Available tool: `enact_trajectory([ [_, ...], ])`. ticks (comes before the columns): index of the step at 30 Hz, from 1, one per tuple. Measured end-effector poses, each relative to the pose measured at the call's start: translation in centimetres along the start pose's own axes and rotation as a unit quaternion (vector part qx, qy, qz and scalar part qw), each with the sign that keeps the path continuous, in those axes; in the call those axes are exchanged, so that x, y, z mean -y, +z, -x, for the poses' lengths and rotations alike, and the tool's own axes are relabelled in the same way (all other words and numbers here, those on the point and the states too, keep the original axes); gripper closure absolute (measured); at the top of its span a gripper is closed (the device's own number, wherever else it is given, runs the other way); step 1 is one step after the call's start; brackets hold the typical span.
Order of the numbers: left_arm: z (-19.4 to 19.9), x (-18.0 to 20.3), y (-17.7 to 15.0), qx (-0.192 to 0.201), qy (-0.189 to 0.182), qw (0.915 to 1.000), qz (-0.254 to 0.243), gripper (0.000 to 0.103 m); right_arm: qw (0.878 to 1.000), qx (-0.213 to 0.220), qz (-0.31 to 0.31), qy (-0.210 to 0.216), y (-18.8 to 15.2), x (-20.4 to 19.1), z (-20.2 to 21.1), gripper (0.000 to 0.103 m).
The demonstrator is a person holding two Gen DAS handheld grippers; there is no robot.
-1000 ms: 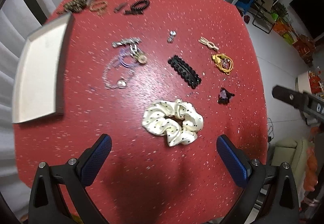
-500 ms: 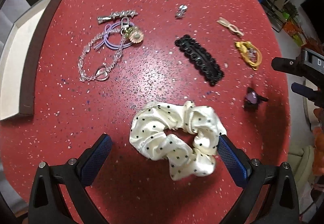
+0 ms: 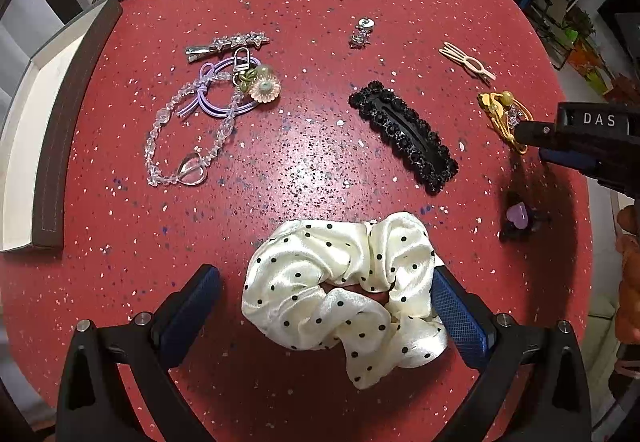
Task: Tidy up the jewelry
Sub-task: 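Grasp the polka-dot scrunchie with the left tool while the right tool grasps the yellow hair tie, then carry the scrunchie with the left tool while the right tool carries the yellow hair tie to the tray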
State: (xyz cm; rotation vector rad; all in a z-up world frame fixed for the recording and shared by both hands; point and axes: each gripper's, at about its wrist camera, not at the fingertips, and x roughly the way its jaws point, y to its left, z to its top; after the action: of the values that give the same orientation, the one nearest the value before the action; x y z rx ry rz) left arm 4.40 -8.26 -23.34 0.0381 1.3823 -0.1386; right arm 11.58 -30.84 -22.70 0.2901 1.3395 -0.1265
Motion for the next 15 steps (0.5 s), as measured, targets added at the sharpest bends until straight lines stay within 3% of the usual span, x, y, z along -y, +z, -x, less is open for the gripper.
enact_trajectory([
  [1,-0.1,0.1,-0.1,0.001,-0.001,1.0,0.0,0.011,1.0,0.001,0.001,0.001,0.0,-0.1,0.0,0.063],
  [5,-0.1,0.3,-0.2,0.005,0.001,1.0,0.0,0.023,1.0,0.0,0.001,0.017,-0.4,0.3,0.0,0.094],
  [8,0.3,-0.2,-0.7,0.006,-0.001,1.0,-0.005,0.043,1.0,0.003,-0.001,0.028,-0.5,0.3,0.3,0.099],
  [9,0.5,-0.3,-0.7,0.007,-0.003,0.9999,-0.008,0.058,1.0,0.004,-0.001,0.031,-0.6,0.4,0.4,0.1],
  [12,1.0,-0.2,-0.6,0.007,-0.016,0.9997,-0.019,0.082,0.999,0.007,-0.002,0.041,-1.0,0.6,1.1,0.1],
  [15,1.9,0.0,-0.4,0.008,-0.032,0.9989,-0.033,0.086,0.999,0.008,-0.007,0.05,-1.4,0.8,1.8,0.1],
])
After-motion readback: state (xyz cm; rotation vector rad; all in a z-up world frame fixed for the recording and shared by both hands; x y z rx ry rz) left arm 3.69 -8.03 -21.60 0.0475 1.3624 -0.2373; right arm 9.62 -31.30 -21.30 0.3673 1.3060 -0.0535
